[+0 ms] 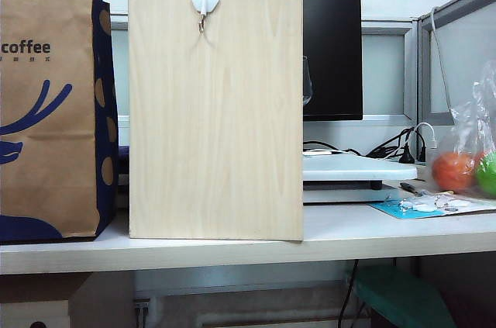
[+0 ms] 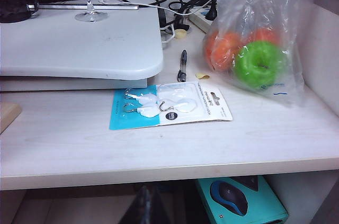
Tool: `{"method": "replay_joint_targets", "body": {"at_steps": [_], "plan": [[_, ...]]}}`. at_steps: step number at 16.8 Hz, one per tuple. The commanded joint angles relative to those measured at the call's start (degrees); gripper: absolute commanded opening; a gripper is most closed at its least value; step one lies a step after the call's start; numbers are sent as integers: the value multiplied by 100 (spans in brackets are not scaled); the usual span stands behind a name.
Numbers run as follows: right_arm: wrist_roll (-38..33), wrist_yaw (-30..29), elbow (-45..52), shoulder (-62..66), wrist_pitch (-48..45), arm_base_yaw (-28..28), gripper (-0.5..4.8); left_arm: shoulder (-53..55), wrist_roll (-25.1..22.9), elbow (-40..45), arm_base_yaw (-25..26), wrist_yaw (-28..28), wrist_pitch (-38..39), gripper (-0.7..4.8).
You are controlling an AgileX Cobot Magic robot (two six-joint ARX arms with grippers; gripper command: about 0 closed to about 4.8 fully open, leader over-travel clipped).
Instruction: Pick up the paper bag and hang it on the hook.
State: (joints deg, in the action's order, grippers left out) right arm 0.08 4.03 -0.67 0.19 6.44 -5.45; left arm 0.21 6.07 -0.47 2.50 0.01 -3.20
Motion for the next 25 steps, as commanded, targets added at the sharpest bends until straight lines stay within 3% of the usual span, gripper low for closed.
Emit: {"method": "replay_joint_targets", "body": {"at_steps": [1,5,7,8,10,11,12,14,15,18,19,21,22,25], "plan": [[15,7,39,-4,-68,-4,0,0,15,-7,7,-13,-63,-5],[-74,-63,39,-4,-70,-4,0,0,15,-7,7,-13,-70,-5],[-942,-756,39,-4,-243,-7,0,0,17,-7,7,-17,-76,-5],[-1681,-1414,39,-4,-533,-7,0,0,28,-9,4,-26,-166,-5],[-2199,-2667,39,-4,-1056,-11,-1,0,684,-9,4,-37,-428,-6],[-2341,-3735,39,-4,-1309,-42,-1,0,1633,-9,4,-254,-704,-6],[-2562,-4072,39,-2,-1325,-278,-1,0,2159,-9,2,-409,-1003,-5],[-2841,-3960,39,-2,-1333,-977,-1,0,2455,-24,2,-708,-1495,-6],[-2841,-3595,39,-2,-1388,-1609,-1,0,2465,-76,0,-837,-1768,-6],[-2579,-1707,39,-2,-1427,-3283,-1,120,2299,-702,2,-791,-1394,-6],[-2197,-765,39,-4,-1443,-4057,-1,470,1969,-1176,2,-802,-1316,-6],[-1908,208,39,-2,-1438,-4811,-1,1482,1318,-2059,2,-1141,-1270,-6],[-1908,389,39,-2,-1440,-4951,-1,2122,1108,-2610,0,-1429,-1091,-6],[-1773,404,39,-4,-1443,-4964,-1,3473,800,-3840,0,-1569,-575,19]]}}
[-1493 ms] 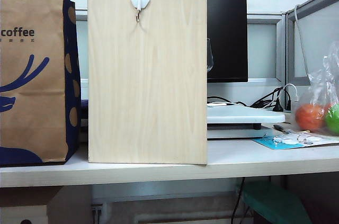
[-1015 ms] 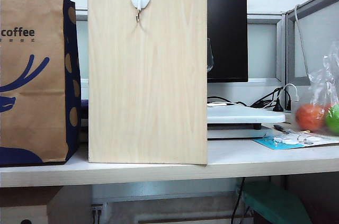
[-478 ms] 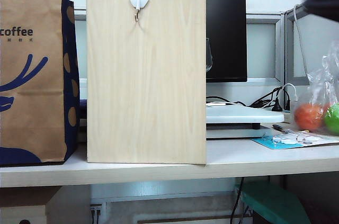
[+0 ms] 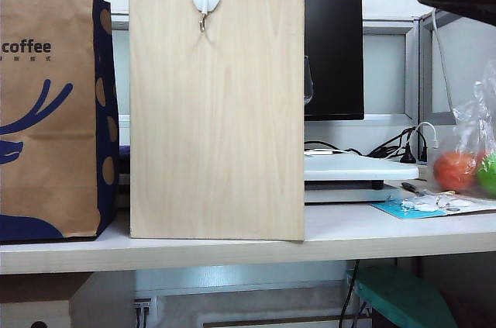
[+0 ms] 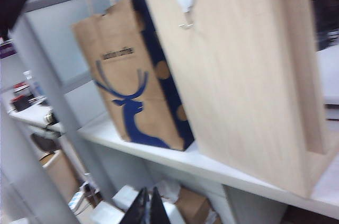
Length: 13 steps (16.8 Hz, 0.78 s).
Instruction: Pick up the paper bag and hang it on the hook.
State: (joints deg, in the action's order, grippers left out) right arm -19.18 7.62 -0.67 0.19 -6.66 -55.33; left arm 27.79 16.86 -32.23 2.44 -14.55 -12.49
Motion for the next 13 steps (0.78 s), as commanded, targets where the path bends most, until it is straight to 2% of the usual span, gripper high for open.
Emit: {"method": "replay_joint_targets", "body": {"at_steps": [1,2,3,6,8,11,13], "plan": [[192,66,39,-4,-138,35,-1,1097,-391,-977,9,-114,363,105],[190,142,39,-2,-138,55,-1,1368,-503,-1191,11,-109,361,190],[190,142,39,-4,-138,79,-1,1646,-643,-1394,11,-83,367,248],[190,149,39,-4,-223,144,-1,2076,-1270,-1692,11,-83,450,252],[192,177,39,-2,-289,166,-1,2151,-1888,-1705,11,181,455,283],[319,326,39,-2,-304,190,-1,2159,-2006,-1705,11,986,466,282],[319,328,39,-2,-306,243,-1,2229,-2011,-1705,11,1220,407,277]]}}
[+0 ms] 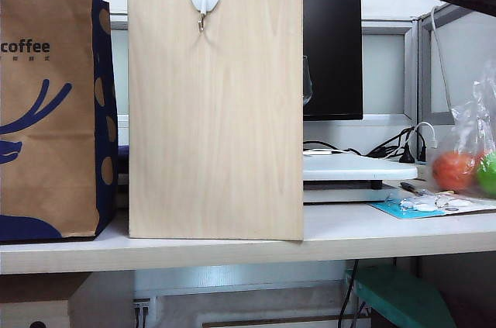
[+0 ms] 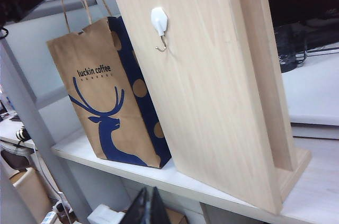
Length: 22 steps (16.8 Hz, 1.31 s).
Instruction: Pick up the paper bag and hang it on the hook.
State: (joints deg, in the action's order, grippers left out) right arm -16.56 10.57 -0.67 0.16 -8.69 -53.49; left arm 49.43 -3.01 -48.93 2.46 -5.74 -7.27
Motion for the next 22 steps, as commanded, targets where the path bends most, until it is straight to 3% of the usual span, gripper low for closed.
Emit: {"method": "replay_joint_targets", "body": {"at_steps": [1,3,4,6,7,11,14,17,22], "plan": [[55,114,39,-2,-107,79,-1,164,-26,-35,9,310,-203,278],[55,118,39,-2,-105,133,-1,422,-2,-37,9,295,-313,270],[55,118,39,0,-107,138,-1,544,2,-37,9,275,-363,236],[55,118,39,0,-107,173,-1,846,0,-37,9,166,-466,59],[57,133,39,0,-153,175,-1,970,11,-37,9,168,-398,-5],[57,133,37,0,-229,175,-1,367,382,-37,0,-361,-192,-5],[59,155,37,0,-229,175,-1,-802,535,-37,2,-503,861,-5],[168,153,37,0,-195,195,-1,-2033,782,-35,2,-1335,2070,-5],[205,153,37,0,-101,195,-1,-2761,894,-28,4,-1591,2721,-5]]}}
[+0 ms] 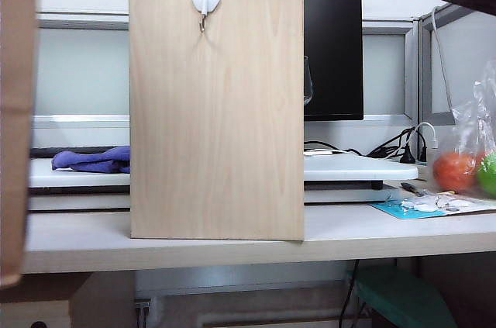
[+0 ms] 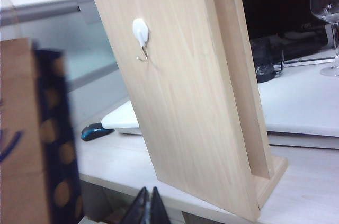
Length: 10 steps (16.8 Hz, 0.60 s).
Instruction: Pick up the paper bag and hang it on the hook.
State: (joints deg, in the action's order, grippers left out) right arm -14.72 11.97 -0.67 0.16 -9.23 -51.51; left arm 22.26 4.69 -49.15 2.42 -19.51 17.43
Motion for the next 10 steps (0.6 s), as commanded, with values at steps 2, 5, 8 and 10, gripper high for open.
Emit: {"method": "replay_joint_targets", "body": {"at_steps": [2,5,8,10], "plan": [[22,13,37,0,-48,-4,-1,-35,470,168,7,-798,219,-5],[20,7,37,0,-46,-7,-1,-24,737,442,7,-1283,44,-5],[20,7,37,0,-42,-7,-1,76,811,461,7,-1666,-90,-5],[24,17,37,0,-20,-4,-1,170,933,461,-105,-1718,-199,-5]]}}
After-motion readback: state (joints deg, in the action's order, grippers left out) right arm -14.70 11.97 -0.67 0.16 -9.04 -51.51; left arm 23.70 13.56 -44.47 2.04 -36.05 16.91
